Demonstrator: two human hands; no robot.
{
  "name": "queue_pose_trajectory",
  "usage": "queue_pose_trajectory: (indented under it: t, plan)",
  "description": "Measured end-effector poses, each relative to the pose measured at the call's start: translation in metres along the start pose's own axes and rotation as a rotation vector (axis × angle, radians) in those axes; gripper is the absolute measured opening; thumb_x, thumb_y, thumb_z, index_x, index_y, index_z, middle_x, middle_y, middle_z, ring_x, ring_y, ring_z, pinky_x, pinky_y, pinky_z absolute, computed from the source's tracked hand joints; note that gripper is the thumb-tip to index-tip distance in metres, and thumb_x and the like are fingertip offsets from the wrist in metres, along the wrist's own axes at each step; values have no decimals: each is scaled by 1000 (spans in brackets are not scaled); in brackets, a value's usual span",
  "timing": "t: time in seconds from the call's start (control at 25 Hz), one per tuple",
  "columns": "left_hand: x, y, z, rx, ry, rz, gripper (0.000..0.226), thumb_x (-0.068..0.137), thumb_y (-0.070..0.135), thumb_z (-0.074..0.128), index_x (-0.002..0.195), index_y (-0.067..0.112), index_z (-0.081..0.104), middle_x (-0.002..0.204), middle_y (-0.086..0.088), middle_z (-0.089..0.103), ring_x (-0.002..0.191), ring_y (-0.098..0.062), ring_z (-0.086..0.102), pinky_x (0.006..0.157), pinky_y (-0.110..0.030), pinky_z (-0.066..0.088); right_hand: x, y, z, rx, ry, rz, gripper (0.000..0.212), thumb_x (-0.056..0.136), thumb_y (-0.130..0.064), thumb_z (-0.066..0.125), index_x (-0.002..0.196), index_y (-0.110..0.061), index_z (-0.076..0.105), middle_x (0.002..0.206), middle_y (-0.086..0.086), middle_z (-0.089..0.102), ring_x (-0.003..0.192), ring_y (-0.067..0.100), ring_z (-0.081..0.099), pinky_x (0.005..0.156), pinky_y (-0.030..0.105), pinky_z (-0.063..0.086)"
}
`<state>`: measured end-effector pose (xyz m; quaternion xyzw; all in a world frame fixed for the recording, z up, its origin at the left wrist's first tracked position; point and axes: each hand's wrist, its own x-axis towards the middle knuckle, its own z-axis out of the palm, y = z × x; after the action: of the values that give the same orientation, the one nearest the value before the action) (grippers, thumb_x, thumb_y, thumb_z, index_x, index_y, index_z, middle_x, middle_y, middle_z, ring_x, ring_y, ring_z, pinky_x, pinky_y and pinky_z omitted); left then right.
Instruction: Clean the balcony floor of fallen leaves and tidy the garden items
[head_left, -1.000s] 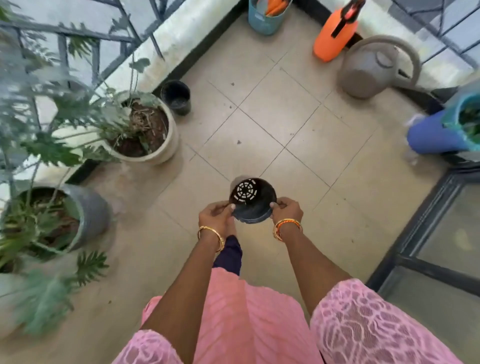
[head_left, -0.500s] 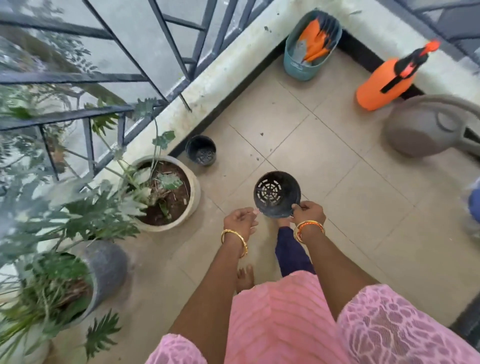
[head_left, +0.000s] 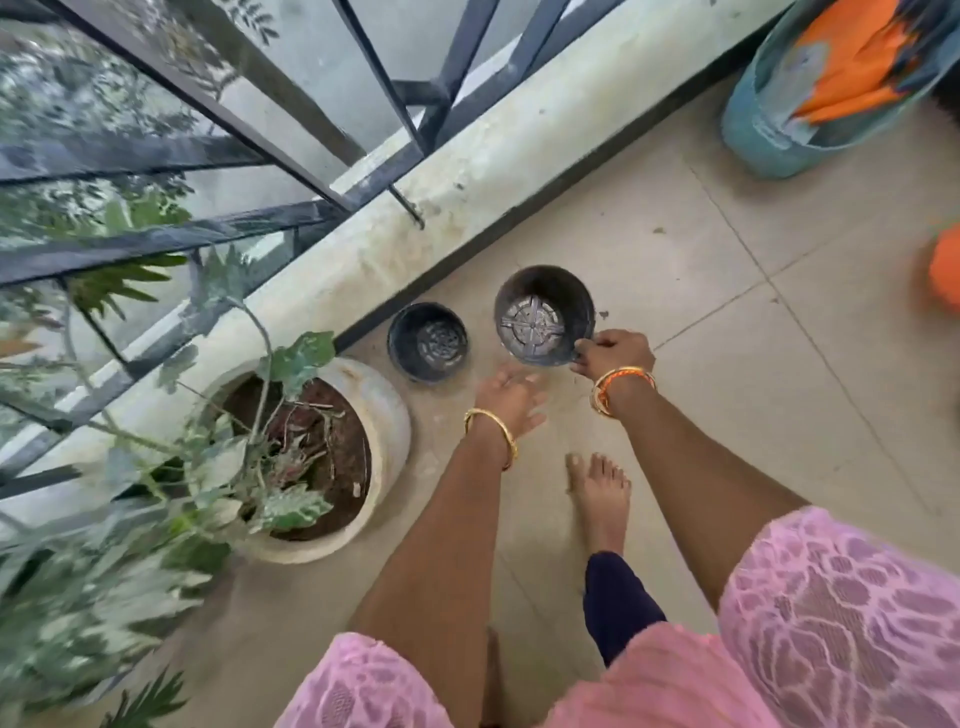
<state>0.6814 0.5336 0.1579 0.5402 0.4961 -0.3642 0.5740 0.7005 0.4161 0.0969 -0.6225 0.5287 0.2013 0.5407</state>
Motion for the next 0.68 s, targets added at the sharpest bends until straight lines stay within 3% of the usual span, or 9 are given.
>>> queue_pose_trajectory:
  t: [0.04, 0.12, 0.24, 0.52, 0.68]
  plan:
    - [18, 3, 1, -50, 17, 4, 24, 96, -1, 40, 92, 19, 50, 103, -4, 57, 70, -11, 55, 60, -25, 46, 13, 0, 11, -29, -4, -2, 8, 77, 2, 68, 84, -1, 64, 82, 23, 67, 61, 29, 67, 65, 40, 60]
    - [54, 8, 2, -195, 12, -9, 29, 97, -2, 34, 111, 15, 53, 102, -4, 59, 77, -14, 57, 66, -28, 46, 39, -3, 30, -86, -5, -37, 14, 75, 0, 70, 68, -9, 61, 82, 20, 69, 69, 31, 70, 72, 43, 59]
    - [79, 11, 2, -353, -45, -27, 46, 97, -3, 29, 136, 16, 42, 124, -6, 58, 100, -18, 58, 70, -29, 50, 61, -9, 46, -157, -24, -87, 27, 76, -1, 71, 58, -16, 57, 75, 16, 66, 68, 29, 69, 71, 41, 59]
    - [92, 11, 2, -464, -58, -39, 54, 93, -7, 33, 142, 17, 37, 133, -8, 56, 111, -21, 58, 80, -34, 53, 78, -12, 58, -248, -66, -118, 11, 76, -7, 73, 73, -9, 63, 73, 14, 68, 71, 27, 71, 76, 40, 59]
    - [85, 10, 2, -430, -60, -43, 59, 88, -2, 43, 144, 17, 35, 128, -6, 60, 108, -21, 61, 83, -35, 52, 72, -9, 56, -246, -131, -82, 20, 78, -8, 74, 66, -13, 59, 77, 16, 70, 70, 25, 71, 76, 39, 59]
